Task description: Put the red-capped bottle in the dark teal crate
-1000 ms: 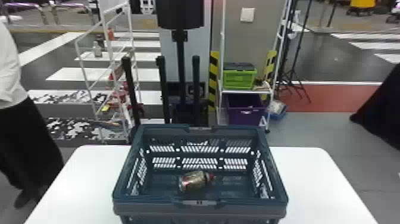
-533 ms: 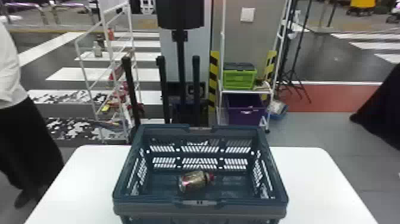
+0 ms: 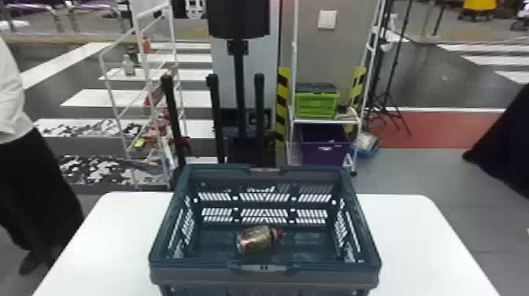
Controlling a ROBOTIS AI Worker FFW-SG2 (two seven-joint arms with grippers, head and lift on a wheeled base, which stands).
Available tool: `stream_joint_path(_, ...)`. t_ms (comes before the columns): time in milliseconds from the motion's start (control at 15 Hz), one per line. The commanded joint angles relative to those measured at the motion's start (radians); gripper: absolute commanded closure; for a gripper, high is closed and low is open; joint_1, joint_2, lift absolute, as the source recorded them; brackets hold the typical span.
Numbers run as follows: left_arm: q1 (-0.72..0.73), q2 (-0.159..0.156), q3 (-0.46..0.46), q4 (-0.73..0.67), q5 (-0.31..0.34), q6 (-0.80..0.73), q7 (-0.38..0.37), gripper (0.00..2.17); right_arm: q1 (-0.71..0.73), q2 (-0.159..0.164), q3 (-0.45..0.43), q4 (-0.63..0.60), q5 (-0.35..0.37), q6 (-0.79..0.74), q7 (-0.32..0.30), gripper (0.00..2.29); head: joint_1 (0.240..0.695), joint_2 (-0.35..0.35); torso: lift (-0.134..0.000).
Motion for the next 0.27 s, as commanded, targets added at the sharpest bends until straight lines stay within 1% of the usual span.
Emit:
stream_joint_path(0,0.001,-0.004,-0.009,0.009,-0.019,-0.016,0.005,0.12,0.000,-0.003,-0.001,-0.004,0.000,0.000,0.000,0.15,0.499,0.000,0.000)
stream_joint_path(200,0.000,-0.004,-0.012,0.011,-0.019,-0.016,0.006,0.12,0.000,-0.006,0.001,-0.004,-0.001,0.003,0.000,0.15,0.499,0.000,0.000)
